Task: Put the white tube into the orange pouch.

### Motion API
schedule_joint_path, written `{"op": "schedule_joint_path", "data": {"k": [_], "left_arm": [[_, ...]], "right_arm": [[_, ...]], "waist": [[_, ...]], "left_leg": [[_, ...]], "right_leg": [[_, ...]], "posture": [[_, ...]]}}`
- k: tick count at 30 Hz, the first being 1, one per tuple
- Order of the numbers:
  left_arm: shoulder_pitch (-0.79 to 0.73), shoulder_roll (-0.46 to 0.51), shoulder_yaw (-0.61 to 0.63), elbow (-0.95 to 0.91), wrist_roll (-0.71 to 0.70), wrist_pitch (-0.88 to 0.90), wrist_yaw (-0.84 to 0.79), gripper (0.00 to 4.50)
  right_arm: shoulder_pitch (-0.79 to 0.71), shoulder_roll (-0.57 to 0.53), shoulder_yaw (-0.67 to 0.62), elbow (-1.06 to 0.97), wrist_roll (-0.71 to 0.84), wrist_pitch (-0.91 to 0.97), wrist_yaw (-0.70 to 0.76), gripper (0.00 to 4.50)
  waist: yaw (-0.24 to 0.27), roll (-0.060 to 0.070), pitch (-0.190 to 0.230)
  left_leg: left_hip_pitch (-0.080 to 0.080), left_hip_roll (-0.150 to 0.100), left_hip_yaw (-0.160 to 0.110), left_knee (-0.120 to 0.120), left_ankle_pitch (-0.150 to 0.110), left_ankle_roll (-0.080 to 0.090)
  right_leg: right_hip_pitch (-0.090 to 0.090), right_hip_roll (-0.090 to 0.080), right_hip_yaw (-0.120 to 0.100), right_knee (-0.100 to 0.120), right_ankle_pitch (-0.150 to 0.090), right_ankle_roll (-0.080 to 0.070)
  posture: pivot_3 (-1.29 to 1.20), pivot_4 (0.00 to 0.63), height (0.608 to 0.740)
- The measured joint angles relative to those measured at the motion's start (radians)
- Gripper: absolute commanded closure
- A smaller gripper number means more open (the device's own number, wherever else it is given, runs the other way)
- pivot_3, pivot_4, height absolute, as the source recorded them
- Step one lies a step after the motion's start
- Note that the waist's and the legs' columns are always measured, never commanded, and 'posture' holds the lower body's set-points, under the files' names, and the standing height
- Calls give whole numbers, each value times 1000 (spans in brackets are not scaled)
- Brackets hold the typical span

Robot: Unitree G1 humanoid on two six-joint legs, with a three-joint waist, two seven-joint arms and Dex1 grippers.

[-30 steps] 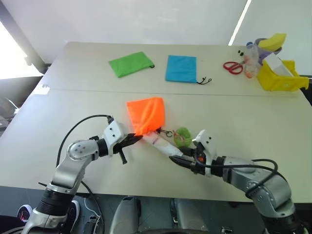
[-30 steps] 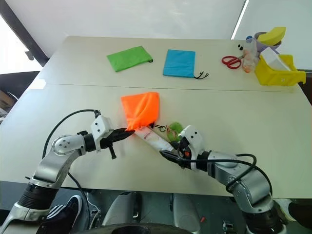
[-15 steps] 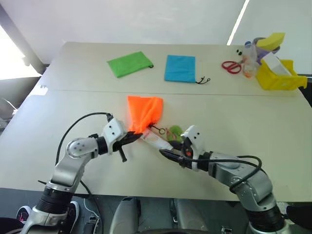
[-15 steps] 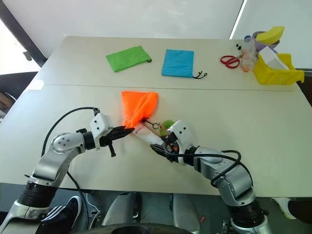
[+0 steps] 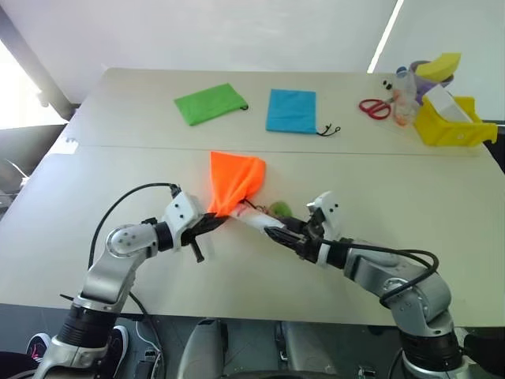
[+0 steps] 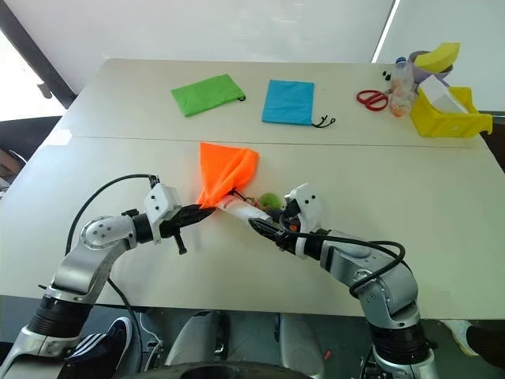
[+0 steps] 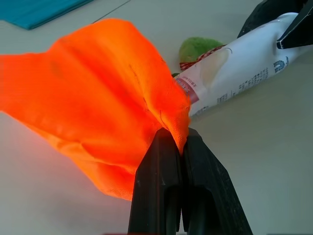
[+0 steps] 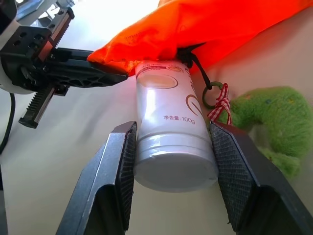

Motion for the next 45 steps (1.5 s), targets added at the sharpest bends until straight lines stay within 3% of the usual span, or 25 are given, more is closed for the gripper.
{"op": "schedule_joint_path", "data": {"k": [4,7,14,29,45], "left_arm": [[-25,-20,46,18,-45,27,27,4500],[-64,-41,115,43,-133,117,51,4500],[-50,-30,217,114,-304,295,25,4500],[-59,-51,248,252,-326,282,11,4500],[-95,-72,177,115,-320,289,16,4500]], "right_arm": [[4,-5,3,-12,12,0,-13,2714],[19,-67,66,-44,-19,-15,17,2714],[14,-51,150,-31,-96,-77,13,2714],[-7,29,208,37,-172,-166,3,2714],[-3,57,175,43,-198,-307,44,2714]], "waist": [[1,0,0],[0,0,0],[-6,0,0],[-3,0,0],[-4,0,0]], "left_leg": [[0,0,0,0,0,0],[0,0,0,0,0,0],[0,0,-1,0,0,0],[0,0,-1,0,0,0],[0,0,-1,0,0,0]], "right_leg": [[0,0,0,0,0,0],[0,0,0,0,0,0],[-1,1,0,1,0,0],[-1,0,0,1,0,0],[-1,0,0,1,0,0]], "posture": [[0,150,740],[0,150,740],[0,150,740],[0,150,740],[0,150,740]]}}
